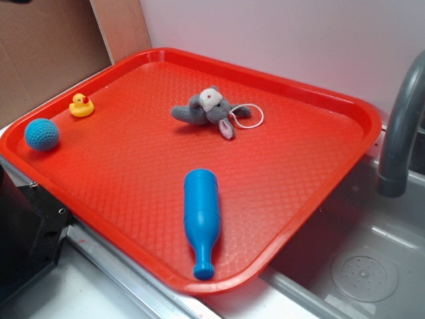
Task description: Grab the blue bottle.
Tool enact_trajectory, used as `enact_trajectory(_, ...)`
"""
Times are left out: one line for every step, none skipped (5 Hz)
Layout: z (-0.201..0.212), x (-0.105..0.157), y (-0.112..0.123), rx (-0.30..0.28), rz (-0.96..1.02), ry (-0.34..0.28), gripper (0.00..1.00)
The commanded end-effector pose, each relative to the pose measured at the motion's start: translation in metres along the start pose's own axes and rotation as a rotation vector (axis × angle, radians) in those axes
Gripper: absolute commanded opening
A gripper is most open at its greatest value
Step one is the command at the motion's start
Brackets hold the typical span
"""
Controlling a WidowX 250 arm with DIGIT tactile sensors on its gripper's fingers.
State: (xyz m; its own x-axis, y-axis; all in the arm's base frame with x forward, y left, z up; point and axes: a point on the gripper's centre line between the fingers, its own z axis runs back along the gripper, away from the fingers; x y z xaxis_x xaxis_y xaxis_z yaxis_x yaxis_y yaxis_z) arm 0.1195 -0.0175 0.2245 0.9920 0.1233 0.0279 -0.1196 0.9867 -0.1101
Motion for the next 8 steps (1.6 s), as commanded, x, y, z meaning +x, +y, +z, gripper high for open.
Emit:
enact_trajectory(-0.022,0.016,-0.016,-0.046,0.292,0.007,1.00)
enact_trajectory(-0.049,0.021,-0.041,-0.081,0.400,-0.008,1.00)
enact_trajectory(-0.071,0.022,-0.060,-0.117,0.449,-0.023,1.00)
enact_trajectory(-0.097,0.023,-0.078,-0.164,0.494,-0.039,1.00)
enact_trajectory(-0.128,0.025,-0.092,-0.146,0.537,0.001,1.00)
enact_trajectory(-0.161,0.023,-0.105,-0.104,0.575,-0.023,1.00)
enact_trajectory(-0.192,0.022,-0.118,-0.059,0.547,-0.004,1.00)
enact_trajectory(-0.214,0.018,-0.122,-0.002,0.540,-0.019,1.00)
